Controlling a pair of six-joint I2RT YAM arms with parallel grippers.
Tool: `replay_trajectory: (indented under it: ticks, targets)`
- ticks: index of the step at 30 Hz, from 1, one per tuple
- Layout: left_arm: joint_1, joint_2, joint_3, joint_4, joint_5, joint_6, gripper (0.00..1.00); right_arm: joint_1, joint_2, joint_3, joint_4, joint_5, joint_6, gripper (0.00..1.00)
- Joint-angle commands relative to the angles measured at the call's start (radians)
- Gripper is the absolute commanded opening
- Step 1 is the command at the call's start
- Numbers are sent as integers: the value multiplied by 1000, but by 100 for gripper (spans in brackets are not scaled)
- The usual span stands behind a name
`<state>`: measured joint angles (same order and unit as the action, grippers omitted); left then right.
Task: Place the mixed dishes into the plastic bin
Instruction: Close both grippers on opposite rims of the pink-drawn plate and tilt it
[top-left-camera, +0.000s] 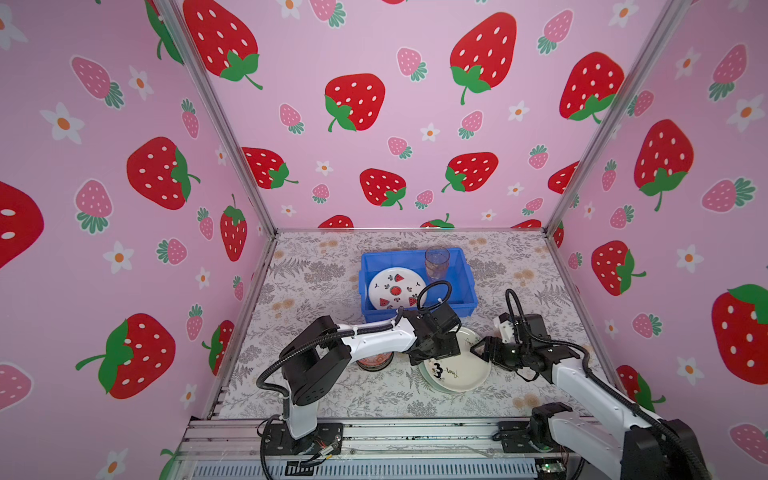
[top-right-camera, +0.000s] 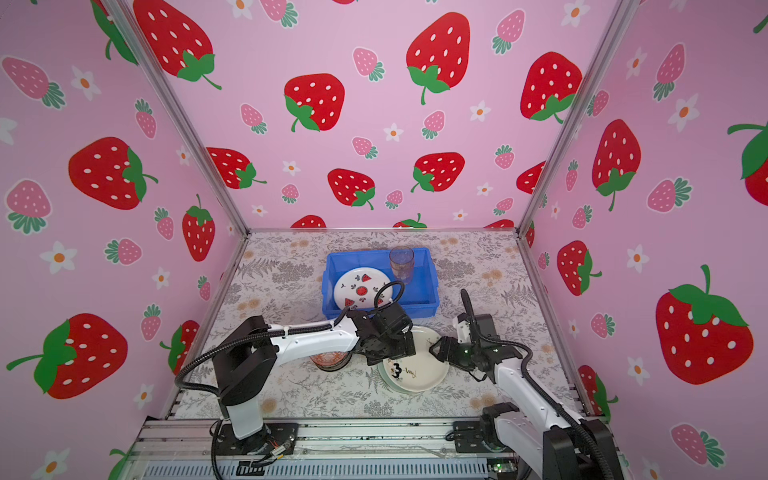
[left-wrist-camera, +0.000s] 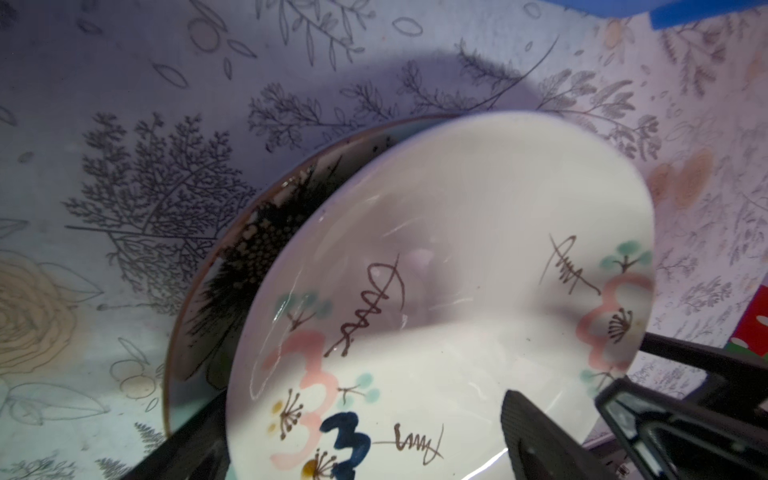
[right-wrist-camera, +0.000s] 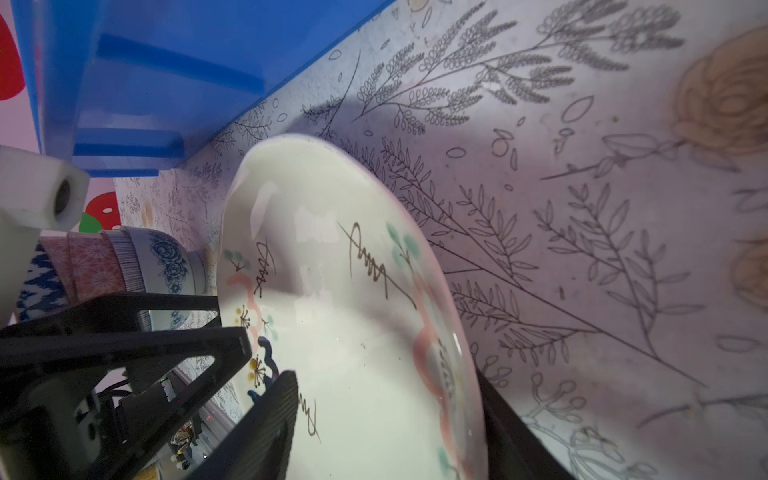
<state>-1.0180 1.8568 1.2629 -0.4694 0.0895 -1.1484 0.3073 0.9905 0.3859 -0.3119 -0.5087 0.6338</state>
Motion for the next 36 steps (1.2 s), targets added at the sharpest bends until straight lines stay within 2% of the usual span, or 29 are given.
replay_trajectory:
  ticks: [1,5,15,36]
  targets:
    - [-5,5,23,93,36,-5,100,-7,-28,20,-26,7,-11,64]
    - [-4,10,23,98,40,-6,100,-11,-45,44,-72,44,-26,63]
    - [-7,22,23,101,35,-11,100,-16,-73,42,-68,43,-2,59]
    - [-7,28,25,109,36,-10,100,-24,-63,6,17,-55,19,57]
